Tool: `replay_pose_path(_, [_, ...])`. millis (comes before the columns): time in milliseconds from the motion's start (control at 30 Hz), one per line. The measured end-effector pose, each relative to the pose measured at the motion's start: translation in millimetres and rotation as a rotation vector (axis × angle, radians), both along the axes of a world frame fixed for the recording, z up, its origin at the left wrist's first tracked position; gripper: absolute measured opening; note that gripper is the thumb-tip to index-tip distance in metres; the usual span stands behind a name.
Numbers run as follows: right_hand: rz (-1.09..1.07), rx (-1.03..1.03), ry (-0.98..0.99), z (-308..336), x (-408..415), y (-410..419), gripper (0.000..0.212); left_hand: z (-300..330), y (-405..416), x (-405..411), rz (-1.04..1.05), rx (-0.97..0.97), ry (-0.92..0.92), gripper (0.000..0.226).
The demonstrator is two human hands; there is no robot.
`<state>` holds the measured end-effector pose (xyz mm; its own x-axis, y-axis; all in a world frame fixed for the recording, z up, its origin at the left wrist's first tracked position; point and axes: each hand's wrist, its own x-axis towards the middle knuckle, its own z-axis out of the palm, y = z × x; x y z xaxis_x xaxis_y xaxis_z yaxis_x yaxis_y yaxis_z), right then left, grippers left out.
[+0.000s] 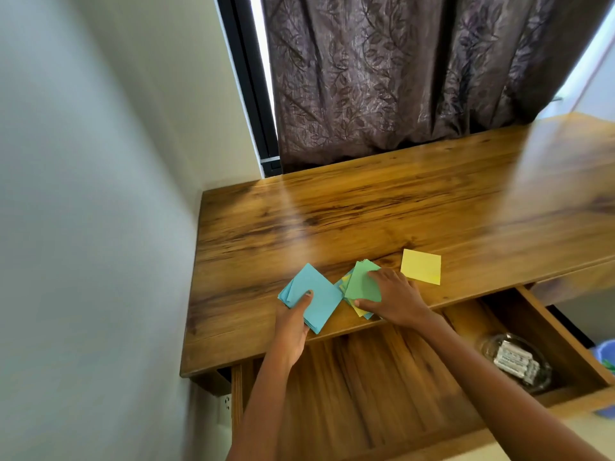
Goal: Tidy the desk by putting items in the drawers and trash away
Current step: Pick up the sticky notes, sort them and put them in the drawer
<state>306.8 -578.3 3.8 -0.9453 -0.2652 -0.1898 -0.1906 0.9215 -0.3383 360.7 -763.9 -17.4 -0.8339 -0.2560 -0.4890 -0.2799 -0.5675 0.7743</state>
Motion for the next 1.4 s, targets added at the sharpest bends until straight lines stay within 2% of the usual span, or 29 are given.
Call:
replay_pose_path(67, [0.006, 0.011, -0.007, -2, 2, -1, 0.079, 1, -3, -1, -0.019, 0.01, 0.0, 0.039])
replay_pose_path(200, [-0.026, 0.083, 0.054, 1, 3, -12, 0.073, 0, -7, -2, -0.051, 0.07, -0.002, 0.033])
replay_pose_path(333, [-0.024, 0.038, -0.033, 7, -4, -13, 0.066, -3, -11, -2, -0.069, 0.108, 0.004, 0.024])
replay_pose_path(500, [-0.031, -0.021, -0.12, 10, -10, -17, 0.056, -6, -14, -2, -0.1, 0.131, 0.013, 0.029])
replay_pose_path(567, [-0.087, -0.073, -0.062, 10, -7, -20, 0.046, -6, -15, -1, -0.114, 0.141, 0.015, 0.03])
replay_pose_path(700, [-0.263, -0.157, 0.247, 29, 3, -33, 0.038, -3, -13, -4, -0.117, 0.158, -0.001, 0.033])
replay_pose_path(800, [-0.198, -0.221, 0.33, 44, 12, -56, 0.04, 0, -12, -1, -0.078, 0.235, 0.023, 0.033])
replay_pose_path(900, [-0.041, -0.228, 0.251, 43, 26, -92, 0.046, -1, -17, 5, -0.05, 0.348, 0.086, 0.029])
replay_pose_path(967, [0.104, -0.131, 0.167, 33, 35, -111, 0.05, -1, -24, 9, -0.042, 0.42, 0.126, 0.032])
replay_pose_path(1067, [0.27, 0.056, -0.055, 12, 46, -125, 0.061, -2, -33, 14, -0.05, 0.528, 0.119, 0.05])
replay_pose_path(1133, [0.315, 0.112, -0.147, 3, 50, -128, 0.069, -4, -36, 15, -0.084, 0.525, 0.088, 0.06])
replay_pose_path(1233, [0.337, 0.057, -0.233, 9, 46, -124, 0.07, -9, -31, 12, -0.077, 0.478, 0.042, 0.044])
replay_pose_path(1300, [0.34, -0.052, -0.277, 21, 39, -116, 0.063, -12, -28, 10, -0.068, 0.482, 0.047, 0.03])
replay_pose_path(1400, [0.212, -0.268, -0.13, 34, 25, -99, 0.039, -12, -27, 10, -0.059, 0.442, 0.077, 0.024])
